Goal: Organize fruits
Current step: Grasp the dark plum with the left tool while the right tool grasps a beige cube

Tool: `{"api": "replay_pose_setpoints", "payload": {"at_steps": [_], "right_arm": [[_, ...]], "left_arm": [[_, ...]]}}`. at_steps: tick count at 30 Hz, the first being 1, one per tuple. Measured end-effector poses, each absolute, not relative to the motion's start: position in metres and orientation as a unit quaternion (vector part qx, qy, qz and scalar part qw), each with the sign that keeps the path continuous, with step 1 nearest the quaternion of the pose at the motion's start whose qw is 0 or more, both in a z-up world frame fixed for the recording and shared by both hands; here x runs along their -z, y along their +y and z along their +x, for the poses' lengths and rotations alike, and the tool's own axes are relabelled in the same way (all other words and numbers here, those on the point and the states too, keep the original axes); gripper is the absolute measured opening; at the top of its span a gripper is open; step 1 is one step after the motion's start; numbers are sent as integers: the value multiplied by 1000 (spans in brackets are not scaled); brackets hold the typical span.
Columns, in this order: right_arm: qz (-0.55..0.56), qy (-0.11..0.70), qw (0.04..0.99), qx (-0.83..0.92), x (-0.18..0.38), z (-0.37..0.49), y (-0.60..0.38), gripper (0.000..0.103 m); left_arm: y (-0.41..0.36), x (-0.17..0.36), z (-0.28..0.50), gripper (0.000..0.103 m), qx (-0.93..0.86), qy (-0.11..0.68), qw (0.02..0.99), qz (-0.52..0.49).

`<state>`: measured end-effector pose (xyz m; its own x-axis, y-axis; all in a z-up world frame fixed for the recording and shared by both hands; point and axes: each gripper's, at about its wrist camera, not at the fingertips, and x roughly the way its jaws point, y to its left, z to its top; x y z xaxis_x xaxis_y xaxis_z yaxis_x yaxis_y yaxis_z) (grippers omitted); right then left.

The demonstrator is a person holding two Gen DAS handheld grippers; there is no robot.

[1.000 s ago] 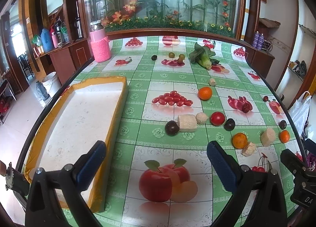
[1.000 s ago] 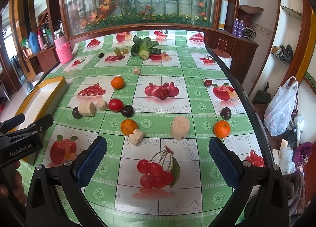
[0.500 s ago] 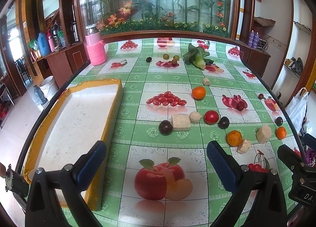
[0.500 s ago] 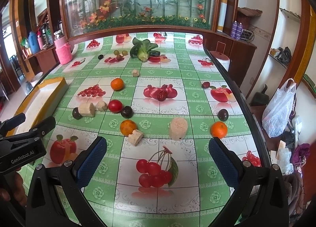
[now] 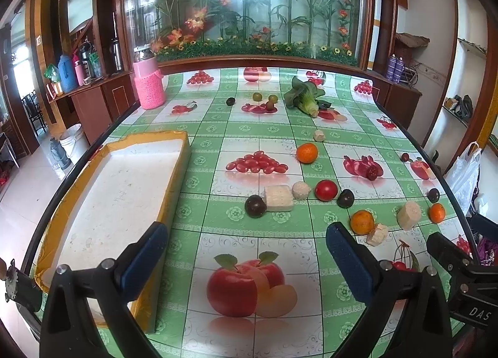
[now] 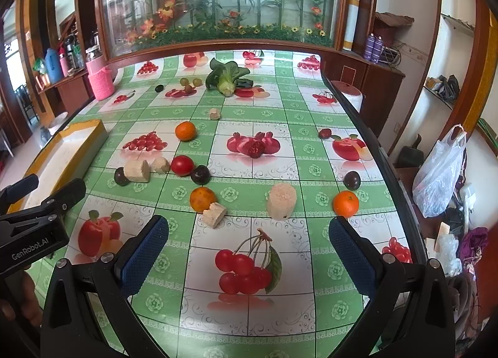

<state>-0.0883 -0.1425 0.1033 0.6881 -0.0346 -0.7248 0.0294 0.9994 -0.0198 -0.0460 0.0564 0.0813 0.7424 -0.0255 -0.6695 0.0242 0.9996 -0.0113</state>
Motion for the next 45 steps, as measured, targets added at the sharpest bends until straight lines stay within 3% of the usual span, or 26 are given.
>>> {"api": "replay_pose_setpoints", "payload": {"at_steps": [45], "right_arm": [[-1, 441, 896, -37, -70, -52, -137, 103]], "left_arm": [[74, -73, -25, 103, 1, 371, 929, -10]]}}
